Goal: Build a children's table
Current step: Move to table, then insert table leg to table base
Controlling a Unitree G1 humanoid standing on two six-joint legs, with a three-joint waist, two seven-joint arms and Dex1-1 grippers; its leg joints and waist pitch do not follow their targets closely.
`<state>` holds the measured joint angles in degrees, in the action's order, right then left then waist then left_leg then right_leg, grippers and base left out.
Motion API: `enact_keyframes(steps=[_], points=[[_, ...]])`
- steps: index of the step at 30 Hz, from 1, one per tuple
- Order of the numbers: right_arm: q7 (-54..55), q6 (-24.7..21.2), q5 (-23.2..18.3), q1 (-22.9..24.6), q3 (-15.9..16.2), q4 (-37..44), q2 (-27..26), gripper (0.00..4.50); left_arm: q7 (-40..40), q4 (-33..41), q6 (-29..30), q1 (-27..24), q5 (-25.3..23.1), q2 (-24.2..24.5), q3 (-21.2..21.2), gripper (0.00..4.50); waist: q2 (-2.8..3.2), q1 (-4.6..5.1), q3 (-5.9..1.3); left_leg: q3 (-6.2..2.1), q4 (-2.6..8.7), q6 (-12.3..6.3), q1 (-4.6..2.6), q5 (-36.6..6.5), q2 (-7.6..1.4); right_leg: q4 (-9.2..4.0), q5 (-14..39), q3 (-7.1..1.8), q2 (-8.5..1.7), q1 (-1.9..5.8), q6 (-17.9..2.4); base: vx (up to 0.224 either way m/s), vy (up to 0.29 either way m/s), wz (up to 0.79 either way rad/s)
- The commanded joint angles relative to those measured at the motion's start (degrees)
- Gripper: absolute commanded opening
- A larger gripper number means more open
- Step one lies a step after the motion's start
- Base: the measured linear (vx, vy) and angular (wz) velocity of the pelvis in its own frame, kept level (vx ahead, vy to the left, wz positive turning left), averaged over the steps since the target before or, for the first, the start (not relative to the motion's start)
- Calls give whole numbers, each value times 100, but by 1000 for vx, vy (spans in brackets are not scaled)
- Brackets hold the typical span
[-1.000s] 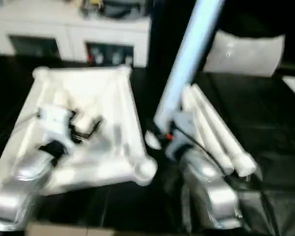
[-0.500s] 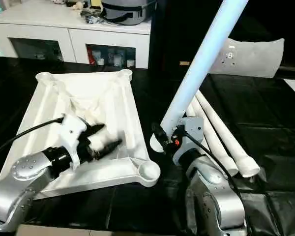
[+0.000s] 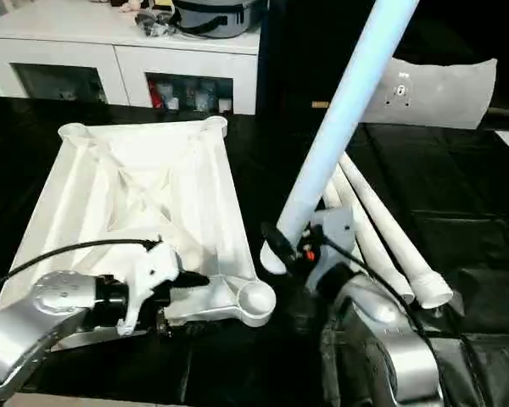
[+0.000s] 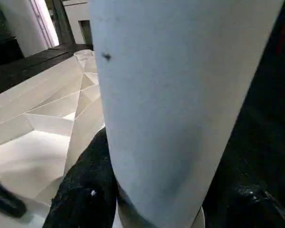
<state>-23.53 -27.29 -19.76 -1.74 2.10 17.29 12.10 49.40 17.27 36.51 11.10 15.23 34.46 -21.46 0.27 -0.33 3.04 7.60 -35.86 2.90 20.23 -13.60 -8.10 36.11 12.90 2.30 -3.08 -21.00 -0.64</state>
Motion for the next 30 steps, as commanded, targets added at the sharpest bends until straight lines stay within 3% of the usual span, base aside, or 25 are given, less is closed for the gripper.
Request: enact_keyframes(steps=[1, 3, 4, 8, 9, 12, 18, 21, 25, 27, 28, 30], points=[[41, -87, -94, 48, -39, 171, -10, 191, -103, -12, 94, 34, -63, -27, -55, 386, 63, -10, -285, -108, 521, -34, 28, -607, -403, -412, 471, -308, -481, 250, -1302, 0, 0, 0], [53, 3, -44, 112, 17, 200, -19, 191, -211, -13, 219, 27, -34, -91, -31, 373, 73, -9, -270, -102, 526, -17, 13, -709, -415, -427, 610, -308, -479, 227, -1322, 0, 0, 0], [55, 63, -9, 151, 67, 203, -27, 191, -246, -12, 240, 9, -41, -109, -35, 371, 110, -15, -256, -97, 531, 4, 8, -829, -412, -447, 746, -313, -480, 213, -1320, 0, 0, 0], [98, 99, 40, 217, 146, 258, -89, 191, -332, -39, 191, -12, -63, -234, 17, 341, 85, -12, -235, -91, 549, 22, 15, -1013, -418, -478, 1120, -322, -484, 208, -1240, 0, 0, 0], [105, 101, 43, 226, 145, 269, -96, 191, -346, -50, 202, -13, -63, -258, 26, 333, 133, -11, -199, -88, 556, 28, 14, -1064, -419, -499, 1176, -327, -480, 183, -1224, 0, 0, 0], [117, 78, 37, 230, 135, 315, -86, 191, -299, -40, 251, 7, -71, -255, -34, 317, 119, -10, -175, -92, 568, 23, 22, -1090, -419, -502, 1226, -332, -480, 179, -1185, 0, 0, 0], [113, 110, 81, 232, 156, 338, -27, 191, -270, -8, 346, -48, -169, -128, -194, 249, 139, -4, -176, -81, 558, -59, 31, -828, -417, -489, 1032, -334, -482, 185, -1205, 0, 0, 0], [90, 132, 100, 215, 188, 301, -3, 191, -226, -49, 273, -48, -302, -70, -302, 232, 117, -4, -191, -74, 549, -102, 31, -708, -418, -482, 886, -332, -479, 199, -1236, 0, 0, 0], [48, 159, 146, 138, 248, 211, 30, 191, -213, -118, 218, -33, -448, -3, -427, 198, 161, -10, -210, -79, 549, -102, 27, -657, -427, -466, 796, -327, -486, 209, -1260, 0, 0, 0], [39, 156, 140, 115, 246, 197, 37, 191, -214, -144, 207, -18, -476, 9, -449, 186, 150, -4, -204, -73, 549, -104, 28, -687, -425, -476, 770, -329, -484, 209, -1270, 0, 0, 0], [43, 155, 147, 99, 263, 189, 30, 191, -227, -181, 182, -18, -501, 18, -442, 172, 177, -12, -217, -80, 548, -89, 23, -704, -428, -466, 784, -329, -491, 217, -1281, 0, 0, 0], [16, 161, 153, 57, 311, 151, 29, 191, -205, -285, 104, 3, -516, 33, -400, 154, 161, -13, -209, -73, 556, -63, 15, -832, -425, -489, 956, -330, -489, 206, -1269, 0, 0, 0]])
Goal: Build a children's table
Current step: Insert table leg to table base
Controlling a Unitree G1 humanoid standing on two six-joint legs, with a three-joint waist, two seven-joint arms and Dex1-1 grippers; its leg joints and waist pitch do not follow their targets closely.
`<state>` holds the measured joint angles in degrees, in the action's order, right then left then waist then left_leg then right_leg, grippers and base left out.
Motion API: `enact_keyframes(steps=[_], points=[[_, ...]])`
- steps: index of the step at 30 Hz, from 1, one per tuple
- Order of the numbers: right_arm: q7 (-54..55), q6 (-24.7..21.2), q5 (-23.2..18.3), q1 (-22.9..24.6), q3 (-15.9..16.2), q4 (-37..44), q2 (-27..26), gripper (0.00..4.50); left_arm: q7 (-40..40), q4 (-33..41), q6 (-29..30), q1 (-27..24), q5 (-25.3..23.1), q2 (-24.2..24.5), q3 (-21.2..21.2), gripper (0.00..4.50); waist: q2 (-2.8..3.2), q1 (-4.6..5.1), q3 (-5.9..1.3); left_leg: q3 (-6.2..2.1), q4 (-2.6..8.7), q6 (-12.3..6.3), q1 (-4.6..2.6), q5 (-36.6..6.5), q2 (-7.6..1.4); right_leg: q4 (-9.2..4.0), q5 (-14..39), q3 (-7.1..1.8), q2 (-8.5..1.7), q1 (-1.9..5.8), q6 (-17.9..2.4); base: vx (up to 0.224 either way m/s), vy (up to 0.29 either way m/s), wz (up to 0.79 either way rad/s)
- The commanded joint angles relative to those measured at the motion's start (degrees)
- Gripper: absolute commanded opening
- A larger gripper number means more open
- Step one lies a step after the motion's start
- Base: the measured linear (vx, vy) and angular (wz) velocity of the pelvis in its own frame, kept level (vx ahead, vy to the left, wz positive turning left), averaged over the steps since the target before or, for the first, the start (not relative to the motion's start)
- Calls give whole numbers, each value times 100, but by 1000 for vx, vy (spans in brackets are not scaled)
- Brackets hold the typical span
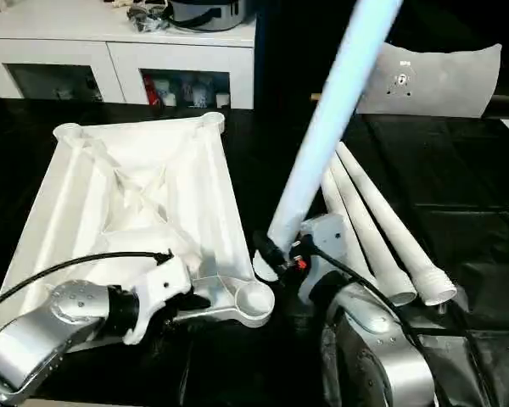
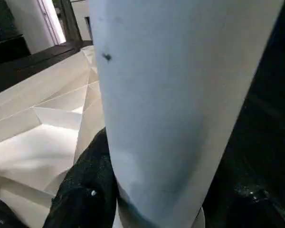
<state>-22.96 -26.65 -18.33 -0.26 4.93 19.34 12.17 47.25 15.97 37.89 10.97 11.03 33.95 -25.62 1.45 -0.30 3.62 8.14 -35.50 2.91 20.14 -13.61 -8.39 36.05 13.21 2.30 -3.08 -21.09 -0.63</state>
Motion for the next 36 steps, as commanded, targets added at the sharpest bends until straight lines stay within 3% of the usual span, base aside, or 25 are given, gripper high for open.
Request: enact_keyframes(steps=[1, 4, 8, 9, 11, 12, 13, 15, 17, 18, 19, 21, 23, 27, 31, 33, 34, 36], points=[[-62, 128, 25, -113, 42, -112, 29, 191, 3, -249, -89, 57, -98, 59, 62, 142, 41, -20, -277, -128, 516, -55, 27, -839, -393, -483, 974, -332, -494, 216, -1266, 0, 0, 0], [-76, 186, 71, -177, 85, -235, -7, 191, -67, -434, -153, 131, -100, -5, 197, 124, 66, -29, -272, -136, 528, -8, 23, -943, -398, -485, 1041, -329, -497, 208, -1283, 0, 0, 0], [-11, 271, 176, -371, 129, -350, -88, 191, -246, -573, -336, 158, -198, -32, 346, 92, 46, -23, -271, -133, 527, -21, 32, -956, -390, -498, 1167, -333, -507, 209, -1254, 0, 0, 0], [-10, 410, 196, -471, 145, -461, -163, 191, -403, -750, -532, 180, -439, 35, 312, 84, 31, -34, -269, -134, 527, -23, 39, -969, -393, -506, 1277, -332, -514, 210, -1212, 0, 0, 0], [84, 564, 272, -550, 165, -579, -266, 191, -346, -947, -734, 210, -482, 89, 324, 66, 53, -28, -269, -138, 531, -24, 40, -997, -392, -517, 1378, -334, -511, 193, -1154, 0, 0, 0], [81, 656, 307, -591, 181, -660, -286, 191, -292, -1131, -821, 270, -448, 72, 359, 58, 99, -42, -278, -136, 531, 15, 22, -1008, -389, -509, 1397, -335, -515, 183, -1132, 0, 0, 0], [-11, 492, 197, -635, 182, -709, -273, 191, -185, -1327, -907, 351, -414, 67, 368, 55, 119, -34, -271, -140, 536, 47, 14, -1079, -381, -514, 1379, -324, -496, 171, -1144, 0, 0, 0], [-47, 417, 156, -665, 189, -742, -285, 191, -123, -1421, -961, 388, -399, 74, 376, 53, 105, -38, -296, -148, 537, 60, 23, -1003, -391, -482, 1123, -327, -495, 198, -1185, 0, 0, 0], [-132, 752, 277, -690, 204, -897, -259, 191, -82, -1670, -1078, 527, -390, -5, 386, 53, 120, -46, -318, -146, 526, 64, 21, -829, -399, -443, 711, -323, -495, 204, -1272, 0, 0, 0], [-129, 679, 297, -721, 221, -921, -225, 191, -24, -1794, -1167, 623, -398, -32, 357, 53, 174, -53, -322, -153, 521, 62, 30, -748, -399, -419, 475, -318, -501, 218, -1337, 0, 0, 0], [-147, 527, 259, -759, 226, -930, -195, 191, 7, -1899, -1229, 705, -407, -65, 335, 53, 131, -46, -337, -142, 509, 30, 31, -612, -396, -404, 193, -314, -492, 241, -1381, 0, 0, 0], [-257, 375, 146, -845, 217, -940, -161, 191, 128, -2121, -1482, 846, -459, -131, 245, 53, 123, -56, -350, -128, 486, -47, 37, -432, -387, -379, -68, -317, -504, 262, -1441, 0, 0, 0], [-363, 264, 36, -961, 213, -983, -177, 191, 268, -2349, -1750, 947, -499, -191, 161, 47, 141, -62, -344, -128, 488, -87, 34, -491, -392, -398, 46, -316, -522, 266, -1460, 0, 0, 0], [-506, 182, -130, -1107, 151, -1079, -197, 191, 498, -2657, -2189, 1049, -633, -303, -31, 14, 119, -82, -335, -127, 508, -63, 22, -609, -426, -416, 348, -321, -535, 253, -1450, 0, 0, 0], [-629, 241, -124, -1230, 207, -1202, -209, 191, 599, -2783, -2207, 1020, -657, -456, -141, 4, 76, -143, -344, -94, 493, -91, 17, -494, -428, -408, 353, -333, -561, 250, -1441, 0, 0, 0], [-683, 303, -110, -1266, 227, -1259, -215, 191, 497, -2793, -2116, 997, -598, -554, -47, 0, 90, -181, -345, -89, 491, -113, 12, -414, -438, -403, 312, -334, -560, 232, -1428, 0, 0, 0], [-683, 303, -110, -1266, 227, -1259, -215, 191, 497, -2793, -2116, 997, -598, -554, -47, 0, 58, -180, -350, -80, 488, -120, 20, -389, -434, -398, 284, -333, -558, 239, -1436, 0, 0, 0], [-739, 416, -65, -1307, 262, -1340, -197, 191, 516, -2776, -2017, 968, -433, -637, 143, 46, 58, -198, -351, -78, 487, -151, 25, -342, -427, -398, 345, -324, -563, 238, -1431, 0, 0, 0]])
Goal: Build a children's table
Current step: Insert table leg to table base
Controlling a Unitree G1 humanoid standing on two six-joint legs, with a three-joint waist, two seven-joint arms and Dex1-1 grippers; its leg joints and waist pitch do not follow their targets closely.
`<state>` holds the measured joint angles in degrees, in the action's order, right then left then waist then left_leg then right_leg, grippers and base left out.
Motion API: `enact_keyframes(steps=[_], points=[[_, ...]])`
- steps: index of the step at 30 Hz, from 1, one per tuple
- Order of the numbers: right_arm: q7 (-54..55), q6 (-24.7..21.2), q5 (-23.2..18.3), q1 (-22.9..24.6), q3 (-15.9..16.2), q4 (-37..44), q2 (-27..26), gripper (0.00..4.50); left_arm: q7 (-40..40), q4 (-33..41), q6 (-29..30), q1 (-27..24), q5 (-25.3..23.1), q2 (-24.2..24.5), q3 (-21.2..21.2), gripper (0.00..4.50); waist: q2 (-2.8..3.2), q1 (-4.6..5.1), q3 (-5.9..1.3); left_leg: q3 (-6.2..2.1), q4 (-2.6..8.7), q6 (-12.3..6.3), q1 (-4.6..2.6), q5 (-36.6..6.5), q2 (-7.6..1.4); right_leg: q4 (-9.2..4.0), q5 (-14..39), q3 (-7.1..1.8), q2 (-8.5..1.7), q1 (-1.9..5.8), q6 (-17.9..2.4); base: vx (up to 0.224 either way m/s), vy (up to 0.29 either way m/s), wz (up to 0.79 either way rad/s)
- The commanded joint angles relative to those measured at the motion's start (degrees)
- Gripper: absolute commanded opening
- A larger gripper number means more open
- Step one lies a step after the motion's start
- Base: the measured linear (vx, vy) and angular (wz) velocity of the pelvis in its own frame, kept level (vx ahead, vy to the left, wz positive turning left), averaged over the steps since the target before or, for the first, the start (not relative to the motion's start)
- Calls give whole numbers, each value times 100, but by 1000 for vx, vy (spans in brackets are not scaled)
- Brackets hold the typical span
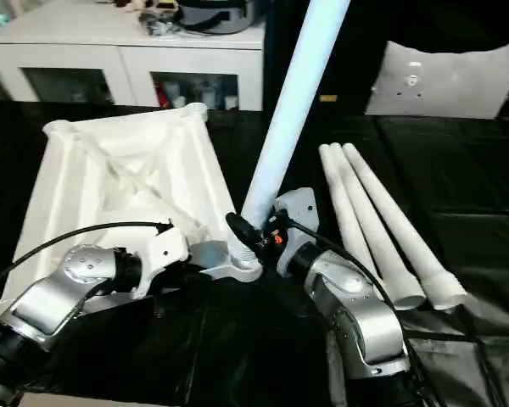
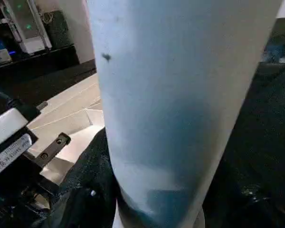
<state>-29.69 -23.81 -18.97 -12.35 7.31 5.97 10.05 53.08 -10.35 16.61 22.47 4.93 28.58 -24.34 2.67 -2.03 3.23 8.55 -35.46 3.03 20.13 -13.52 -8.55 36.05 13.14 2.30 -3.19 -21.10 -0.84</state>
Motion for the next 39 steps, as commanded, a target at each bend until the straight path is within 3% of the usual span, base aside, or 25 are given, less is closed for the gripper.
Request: enact_keyframes(steps=[1, 3, 5, 6, 9, 12, 14, 17, 20, 25, 29, 31, 32, 33, 35, 37, 39], points=[[-78, 162, -5, -107, 18, -15, 14, 191, -58, -95, 195, -199, 248, -102, 84, 57, -62, -30, -315, -112, 479, -168, 22, -354, -410, -396, 410, -319, -550, 226, -1400, 0, 0, 0], [-141, 254, -39, -97, -25, 10, 10, 191, -12, 27, 252, -252, 344, -52, 201, 60, -51, -40, -313, -114, 483, -175, 19, -401, -421, -406, 493, -321, -556, 217, -1391, 0, 0, 0], [-173, 275, -59, -84, -38, 21, 6, 191, -49, 55, 230, -282, 313, -31, 234, 93, -60, -34, -304, -113, 495, -182, 29, -454, -421, -417, 529, -321, -543, 213, -1358, 0, 0, 0], [-234, 288, -97, -43, -49, 47, 15, 191, -119, 103, 216, -338, 238, -4, 275, 98, -86, -35, -302, -112, 499, -192, 29, -484, -419, -423, 584, -320, -543, 218, -1334, 0, 0, 0], [-219, 347, -3, -9, 0, -18, 23, 191, -59, 186, 308, -425, 246, 33, 352, 100, -78, -33, -295, -117, 510, -189, 32, -482, -424, -429, 697, -320, -544, 207, -1289, 0, 0, 0], [-92, 39, 7, -10, 38, -16, 24, 191, -39, 107, 288, -439, 190, 39, 353, 100, -88, -31, -298, -111, 505, -193, 34, -415, -411, -436, 683, -323, -537, 210, -1267, 0, 0, 0], [-99, -91, 14, -34, 84, -30, 48, 191, -39, 6, 242, -413, 154, 48, 329, 66, -114, -26, -298, -108, 506, -198, 33, -398, -412, -438, 679, -323, -533, 208, -1252, 0, 0, 0], [-184, -16, 39, -45, 110, -43, 90, 191, 40, 11, 204, -394, 115, 66, 271, 62, -109, -25, -291, -109, 517, -172, 31, -482, -417, -450, 826, -324, -541, 200, -1222, 0, 0, 0], [-272, -15, 62, -45, 166, -41, 158, 191, 72, 34, 271, -386, 136, 36, 287, 24, -118, -20, -295, -108, 518, -158, 28, -474, -423, -445, 805, -327, -540, 197, -1204, 0, 0, 0], [-329, -38, 160, -64, 254, -50, 248, 191, 228, -35, 212, -328, 58, 52, 175, 3, -136, -15, -324, -94, 481, -264, 43, -138, -409, -391, 192, -320, -529, 208, -1293, 0, 0, 0], [-347, -70, 223, -189, 298, -164, 286, 191, 327, -170, -28, -239, -239, 152, -17, 0, -155, -20, -308, -92, 495, -281, 42, -256, -417, -419, 433, -320, -538, 209, -1291, 0, 0, 0], [-396, -149, 229, -243, 346, -198, 330, 191, 378, -196, -102, -211, -298, 175, -46, 0, -136, -15, -298, -96, 508, -211, 24, -406, -430, -437, 662, -324, -541, 194, -1276, 0, 0, 0], [-401, -157, 230, -246, 351, -199, 335, 191, 383, -197, -107, -208, -302, 177, -50, 0, -135, -16, -301, -95, 504, -197, 19, -413, -431, -435, 652, -327, -541, 191, -1275, 0, 0, 0], [-441, -226, 241, -268, 391, -206, 383, 191, 424, -198, -155, -188, -338, 195, -77, 0, -177, -17, -304, -100, 511, -190, 30, -381, -429, -420, 588, -325, -539, 207, -1271, 0, 0, 0], [-577, -340, 309, -329, 501, -261, 500, 191, 541, -208, -296, -127, -362, 222, -103, 0, -174, -17, -309, -97, 509, -188, 22, -371, -425, -422, 550, -322, -537, 203, -1258, 0, 0, 0], [-705, -449, 362, -396, 577, -374, 583, 191, 773, -239, -603, -41, -405, 301, -183, 0, -236, -11, -313, -84, 510, -174, 11, -381, -433, -420, 473, -327, -533, 194, -1260, 0, 0, 0], [-742, -480, 366, -413, 595, -403, 607, 191, 830, -254, -677, -21, -421, 320, -208, 0, -218, -23, -323, -92, 512, -152, 6, -352, -443, -398, 347, -325, -547, 200, -1287, 0, 0, 0]])
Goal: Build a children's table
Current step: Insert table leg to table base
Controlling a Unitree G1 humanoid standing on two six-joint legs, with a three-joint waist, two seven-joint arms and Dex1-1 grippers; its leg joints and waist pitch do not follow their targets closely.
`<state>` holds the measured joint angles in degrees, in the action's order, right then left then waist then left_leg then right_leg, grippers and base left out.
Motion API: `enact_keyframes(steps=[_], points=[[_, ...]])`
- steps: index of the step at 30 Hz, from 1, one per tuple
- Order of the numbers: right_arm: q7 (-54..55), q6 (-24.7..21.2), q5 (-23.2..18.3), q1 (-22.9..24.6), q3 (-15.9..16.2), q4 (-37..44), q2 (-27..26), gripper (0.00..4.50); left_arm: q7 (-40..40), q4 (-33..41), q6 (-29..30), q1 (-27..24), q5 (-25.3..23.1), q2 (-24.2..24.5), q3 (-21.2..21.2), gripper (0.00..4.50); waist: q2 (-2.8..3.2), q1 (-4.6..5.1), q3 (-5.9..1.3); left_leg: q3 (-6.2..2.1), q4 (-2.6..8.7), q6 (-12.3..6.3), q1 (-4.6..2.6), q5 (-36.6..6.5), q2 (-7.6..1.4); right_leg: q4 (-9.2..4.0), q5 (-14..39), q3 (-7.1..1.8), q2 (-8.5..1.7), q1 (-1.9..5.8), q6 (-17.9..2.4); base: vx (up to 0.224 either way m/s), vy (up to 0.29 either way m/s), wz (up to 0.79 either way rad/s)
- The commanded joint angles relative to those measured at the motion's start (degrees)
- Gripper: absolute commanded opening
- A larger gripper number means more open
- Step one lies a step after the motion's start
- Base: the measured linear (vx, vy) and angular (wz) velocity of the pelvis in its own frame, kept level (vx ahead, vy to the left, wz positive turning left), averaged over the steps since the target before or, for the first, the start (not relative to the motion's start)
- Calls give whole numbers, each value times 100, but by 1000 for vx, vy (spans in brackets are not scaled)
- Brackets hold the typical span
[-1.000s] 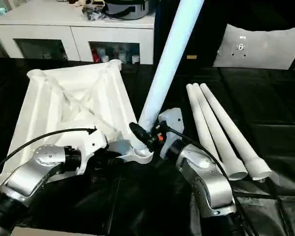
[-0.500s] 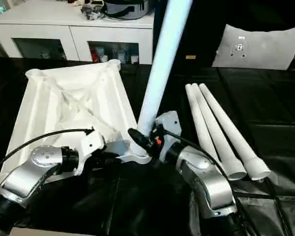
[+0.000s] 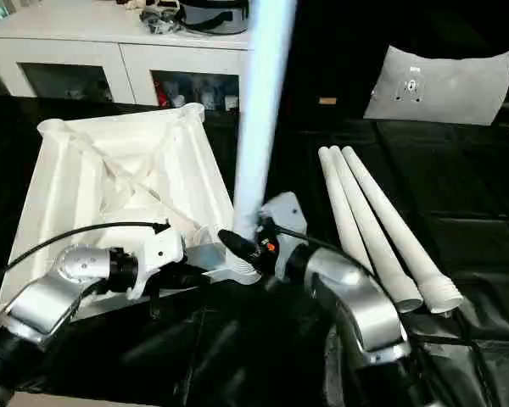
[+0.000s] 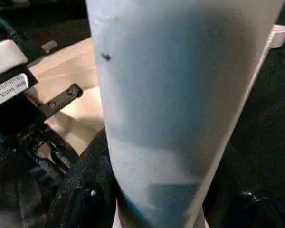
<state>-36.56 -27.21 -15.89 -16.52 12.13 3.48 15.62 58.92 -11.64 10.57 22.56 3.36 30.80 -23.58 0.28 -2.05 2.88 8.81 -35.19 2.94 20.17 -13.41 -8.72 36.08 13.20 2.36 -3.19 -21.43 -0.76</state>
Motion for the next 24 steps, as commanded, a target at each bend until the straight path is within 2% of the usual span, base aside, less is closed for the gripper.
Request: enact_keyframes(steps=[1, 2, 3, 7, 11, 14, 19, 22, 23, 24], points=[[-117, -185, 98, -31, 170, -224, 109, 191, 354, -203, -249, 22, -335, 132, -344, 0, 19, -23, -287, -118, 483, -142, -4, -357, -425, -402, 283, -330, -543, 229, -1308, 0, 0, 0], [-125, -198, 103, -38, 182, -234, 121, 191, 368, -213, -262, 29, -336, 132, -347, 0, -12, -16, -281, -118, 491, -135, -1, -398, -427, -395, 259, -329, -539, 238, -1313, 0, 0, 0], [-170, -275, 136, -87, 257, -306, 203, 191, 476, -277, -360, 79, -337, 134, -366, 0, -9, -21, -277, -114, 496, -111, -22, -462, -432, -406, 327, -326, -545, 222, -1325, 0, 0, 0], [-181, -352, 111, -127, 255, -351, 249, 191, 636, -291, -418, 131, -323, 158, -397, 0, -31, -33, -270, -111, 519, 12, -32, -682, -446, -424, 624, -335, -554, 218, -1299, 0, 0, 0], [-374, -603, -11, -126, 200, -249, 335, 191, 671, -428, -532, 246, -362, 153, -399, 0, -41, -42, -287, -109, 509, 16, -30, -583, -449, -403, 394, -338, -555, 230, -1316, 0, 0, 0], [-431, -670, -60, -108, 190, -211, 364, 191, 700, -507, -581, 291, -373, 134, -380, 0, -40, -66, -291, -100, 505, 0, -29, -523, -445, -399, 258, -334, -551, 229, -1337, 0, 0, 0], [-416, -765, -141, -34, 136, -132, 406, 191, 775, -656, -657, 376, -398, 123, -358, 0, -23, -108, -288, -96, 516, 70, -44, -654, -454, -420, 444, -340, -557, 223, -1312, 0, 0, 0], [-391, -768, -139, -37, 64, -151, 384, 191, 841, -714, -709, 407, -383, 129, -367, 0, -3, -124, -304, -98, 512, 113, -45, -586, -451, -397, 228, -334, -553, 226, -1344, 0, 0, 0], [-348, -680, -131, -46, -3, -244, 319, 191, 875, -718, -732, 421, -375, 120, -376, 0, 31, -129, -310, -103, 508, 122, -45, -560, -451, -385, 163, -334, -557, 226, -1359, 0, 0, 0], [-334, -653, -137, -48, -19, -271, 301, 191, 885, -721, -739, 425, -373, 114, -375, 0, 8, -121, -310, -99, 508, 118, -37, -540, -449, -380, 49, -332, -550, 233, -1383, 0, 0, 0]])
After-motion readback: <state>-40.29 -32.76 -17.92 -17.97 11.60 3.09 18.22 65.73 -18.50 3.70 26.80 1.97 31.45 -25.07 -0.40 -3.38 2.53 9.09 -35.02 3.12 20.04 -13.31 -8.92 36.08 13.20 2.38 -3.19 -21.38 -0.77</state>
